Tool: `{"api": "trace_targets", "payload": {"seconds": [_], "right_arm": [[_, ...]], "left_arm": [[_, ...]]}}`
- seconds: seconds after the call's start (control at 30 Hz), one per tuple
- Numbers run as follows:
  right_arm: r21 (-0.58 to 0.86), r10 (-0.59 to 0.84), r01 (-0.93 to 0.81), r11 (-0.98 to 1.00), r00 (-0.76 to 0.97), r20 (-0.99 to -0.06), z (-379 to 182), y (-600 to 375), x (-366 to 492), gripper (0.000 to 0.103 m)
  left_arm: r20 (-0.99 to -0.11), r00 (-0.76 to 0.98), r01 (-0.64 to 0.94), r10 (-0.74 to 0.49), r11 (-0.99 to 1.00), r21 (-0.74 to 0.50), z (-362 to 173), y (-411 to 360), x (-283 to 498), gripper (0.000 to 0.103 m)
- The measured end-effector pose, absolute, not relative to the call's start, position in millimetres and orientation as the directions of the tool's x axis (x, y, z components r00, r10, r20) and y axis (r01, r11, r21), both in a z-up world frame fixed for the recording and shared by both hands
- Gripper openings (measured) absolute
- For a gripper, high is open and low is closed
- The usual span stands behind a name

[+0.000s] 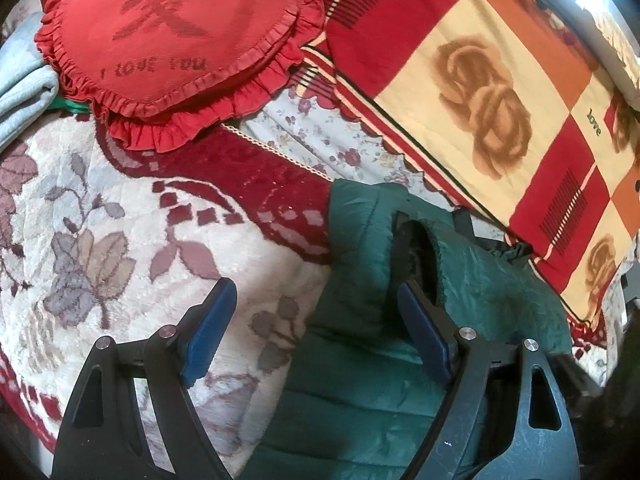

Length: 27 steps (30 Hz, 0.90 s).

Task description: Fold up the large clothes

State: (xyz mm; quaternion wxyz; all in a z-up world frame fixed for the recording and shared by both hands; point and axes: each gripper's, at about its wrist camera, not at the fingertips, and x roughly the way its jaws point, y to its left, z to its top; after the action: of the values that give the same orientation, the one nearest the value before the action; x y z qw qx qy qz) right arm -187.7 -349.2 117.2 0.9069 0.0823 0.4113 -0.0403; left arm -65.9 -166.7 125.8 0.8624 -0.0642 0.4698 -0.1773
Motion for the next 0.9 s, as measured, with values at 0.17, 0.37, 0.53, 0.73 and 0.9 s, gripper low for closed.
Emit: {"api": "trace_targets", "payload": {"seconds": [0.17, 0.37, 0.53, 0.73, 0.9], "right_arm": [[0.121, -0.064, 0.216, 0.969, 0.690, -0.721, 138.9, -392.9, -225.8, 0.066], [0.208, -0.087, 0.328, 0.921, 0.695, -0.714, 144.8, -456.6, -271.8, 0.066], [0.225, -0.159, 0.422, 0.878, 0.703, -0.693, 151.2, -501.0, -304.5, 0.066], [0.291, -0.167, 0.494, 0.819, 0.692, -0.703, 143.0, -535.8, -327.2, 0.066], [0.342, -0.152, 0.519, 0.783, 0.693, -0.705, 135.8, -546.3, -325.1, 0.066]], "left_arm": [[-0.787, 0.471, 0.274, -0.398, 0.914, -0.298, 124.5, -186.7, -73.5, 0.083], [-0.822, 0.434, 0.321, -0.368, 0.916, -0.241, 107.4, -229.8, -82.4, 0.083], [-0.860, 0.385, 0.350, -0.334, 0.915, -0.199, 85.0, -258.2, -80.8, 0.078], [-0.824, 0.437, 0.395, -0.362, 0.900, -0.186, 106.0, -264.3, -88.2, 0.020], [-0.775, 0.502, 0.417, -0.384, 0.892, -0.172, 137.6, -253.2, -87.5, 0.020]]}}
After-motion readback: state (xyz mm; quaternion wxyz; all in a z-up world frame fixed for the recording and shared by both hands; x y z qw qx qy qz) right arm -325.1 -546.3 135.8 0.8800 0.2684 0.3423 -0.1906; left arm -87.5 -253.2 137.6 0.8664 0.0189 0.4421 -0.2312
